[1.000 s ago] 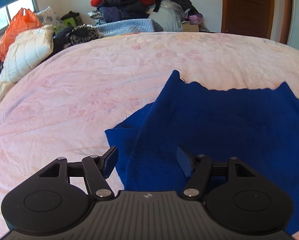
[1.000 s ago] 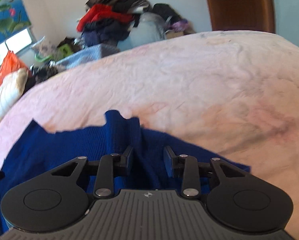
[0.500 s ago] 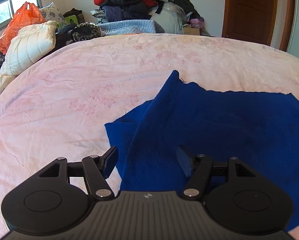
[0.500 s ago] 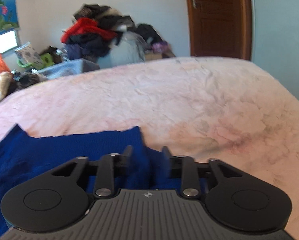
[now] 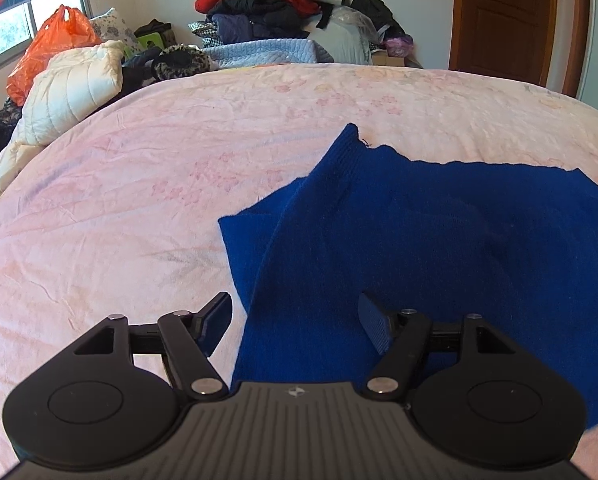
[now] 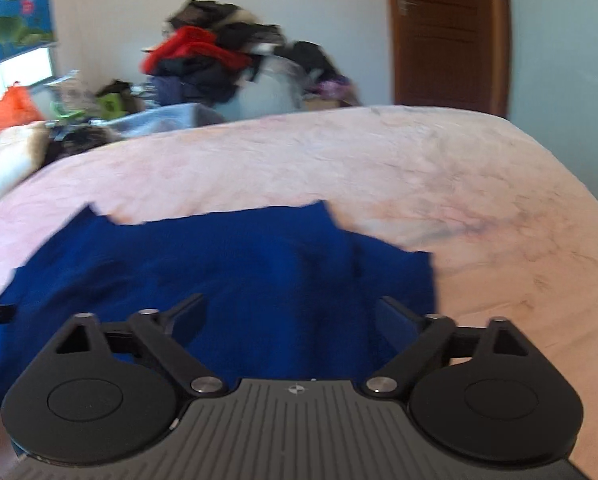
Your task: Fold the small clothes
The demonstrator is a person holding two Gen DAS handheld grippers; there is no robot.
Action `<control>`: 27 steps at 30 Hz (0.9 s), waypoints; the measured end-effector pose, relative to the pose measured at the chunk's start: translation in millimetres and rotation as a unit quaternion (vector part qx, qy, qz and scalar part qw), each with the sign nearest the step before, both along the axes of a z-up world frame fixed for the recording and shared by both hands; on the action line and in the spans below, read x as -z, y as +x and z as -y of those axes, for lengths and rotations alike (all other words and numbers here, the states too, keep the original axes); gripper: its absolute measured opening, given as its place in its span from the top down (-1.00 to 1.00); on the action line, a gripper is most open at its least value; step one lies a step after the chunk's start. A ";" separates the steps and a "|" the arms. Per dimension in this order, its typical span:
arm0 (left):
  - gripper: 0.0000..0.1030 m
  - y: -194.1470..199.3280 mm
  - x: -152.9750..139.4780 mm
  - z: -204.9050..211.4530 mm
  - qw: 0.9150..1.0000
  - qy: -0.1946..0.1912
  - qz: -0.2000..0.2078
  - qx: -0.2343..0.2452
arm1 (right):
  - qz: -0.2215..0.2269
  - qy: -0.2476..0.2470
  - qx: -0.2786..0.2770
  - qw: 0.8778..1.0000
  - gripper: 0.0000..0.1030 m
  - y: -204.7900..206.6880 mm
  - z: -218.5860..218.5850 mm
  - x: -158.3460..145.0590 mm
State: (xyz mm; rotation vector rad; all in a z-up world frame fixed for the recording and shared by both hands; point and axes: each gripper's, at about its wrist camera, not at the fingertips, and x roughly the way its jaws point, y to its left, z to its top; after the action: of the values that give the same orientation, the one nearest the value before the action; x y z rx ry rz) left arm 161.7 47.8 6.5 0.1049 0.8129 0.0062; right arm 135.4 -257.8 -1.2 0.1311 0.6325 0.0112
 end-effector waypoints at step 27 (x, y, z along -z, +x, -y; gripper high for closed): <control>-0.60 -56.0 34.1 -11.8 1.000 -0.010 0.025 -0.011 | -0.006 -0.084 -0.043 0.996 -1.00 -33.9 -33.0 48.5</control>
State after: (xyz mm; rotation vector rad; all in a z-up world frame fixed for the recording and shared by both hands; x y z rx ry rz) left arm 105.7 59.6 -27.6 0.0760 0.7642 0.0206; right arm 101.5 -224.8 -49.7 -0.0593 0.6485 0.0395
